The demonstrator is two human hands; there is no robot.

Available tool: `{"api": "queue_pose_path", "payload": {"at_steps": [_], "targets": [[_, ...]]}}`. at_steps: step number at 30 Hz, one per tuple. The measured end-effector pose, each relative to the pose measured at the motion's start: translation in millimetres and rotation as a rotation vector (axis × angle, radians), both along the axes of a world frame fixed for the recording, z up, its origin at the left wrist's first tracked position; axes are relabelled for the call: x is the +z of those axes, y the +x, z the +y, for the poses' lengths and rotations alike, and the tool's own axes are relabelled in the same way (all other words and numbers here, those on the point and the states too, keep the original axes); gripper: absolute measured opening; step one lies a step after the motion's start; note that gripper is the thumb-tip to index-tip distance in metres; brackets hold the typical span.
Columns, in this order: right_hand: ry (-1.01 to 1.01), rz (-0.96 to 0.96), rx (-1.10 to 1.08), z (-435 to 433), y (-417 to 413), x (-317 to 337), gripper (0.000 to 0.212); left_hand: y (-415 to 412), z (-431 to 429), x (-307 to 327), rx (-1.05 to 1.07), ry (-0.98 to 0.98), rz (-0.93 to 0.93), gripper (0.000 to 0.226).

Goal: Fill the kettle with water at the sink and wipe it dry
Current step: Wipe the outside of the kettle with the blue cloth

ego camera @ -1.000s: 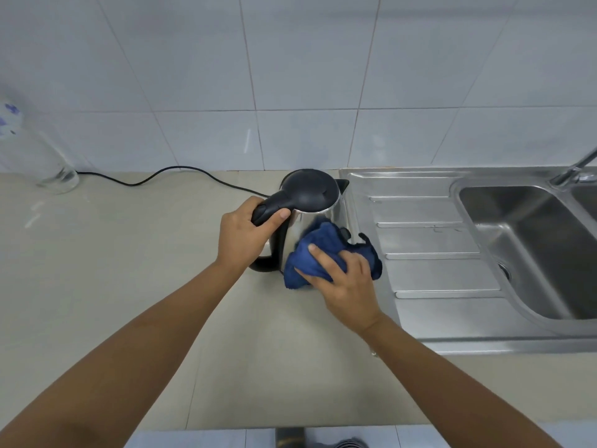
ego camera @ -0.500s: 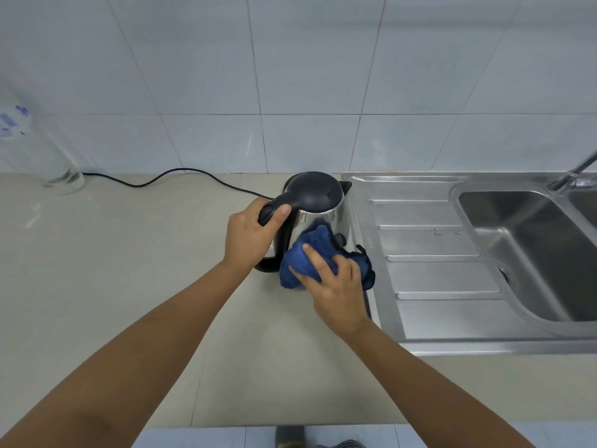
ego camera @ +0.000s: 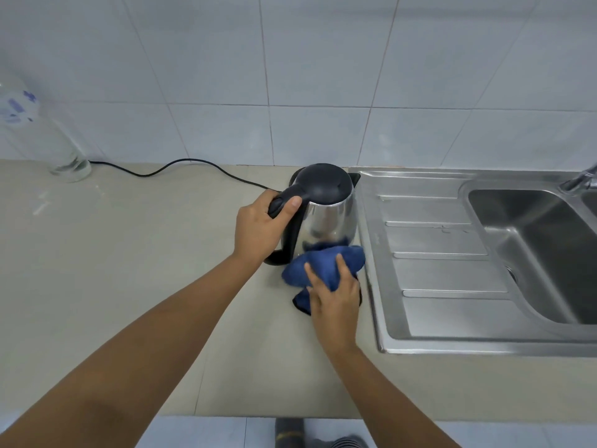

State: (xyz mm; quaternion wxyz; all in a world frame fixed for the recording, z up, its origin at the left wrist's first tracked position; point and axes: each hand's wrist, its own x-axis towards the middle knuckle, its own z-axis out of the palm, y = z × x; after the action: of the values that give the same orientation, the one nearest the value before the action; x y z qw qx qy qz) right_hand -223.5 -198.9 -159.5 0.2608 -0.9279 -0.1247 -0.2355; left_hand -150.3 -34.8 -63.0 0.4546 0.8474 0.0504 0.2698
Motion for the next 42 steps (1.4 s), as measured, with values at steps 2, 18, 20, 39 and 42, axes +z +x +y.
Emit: {"api": "queue_pose_path", "payload": {"at_steps": [2, 18, 20, 39, 42], "targets": [[-0.116, 0.056, -0.027, 8, -1, -4, 0.063, 0, -1, 0, -0.005, -0.003, 0.003, 0.041], [-0.13, -0.07, -0.078, 25, 17, 27, 0.062, 1, -1, 3, 0.014, 0.028, 0.06, 0.048], [-0.214, -0.038, -0.033, 15, 10, 16, 0.068, 1, -2, 3, 0.01, 0.024, 0.059, 0.049], [-0.049, 0.492, -0.272, -73, 68, 21, 0.034, 4, 12, 9, -0.034, -0.054, 0.141, 0.055], [0.099, 0.558, -0.312, -62, 61, 26, 0.035, 3, 11, 9, -0.034, -0.025, 0.136, 0.05]]}}
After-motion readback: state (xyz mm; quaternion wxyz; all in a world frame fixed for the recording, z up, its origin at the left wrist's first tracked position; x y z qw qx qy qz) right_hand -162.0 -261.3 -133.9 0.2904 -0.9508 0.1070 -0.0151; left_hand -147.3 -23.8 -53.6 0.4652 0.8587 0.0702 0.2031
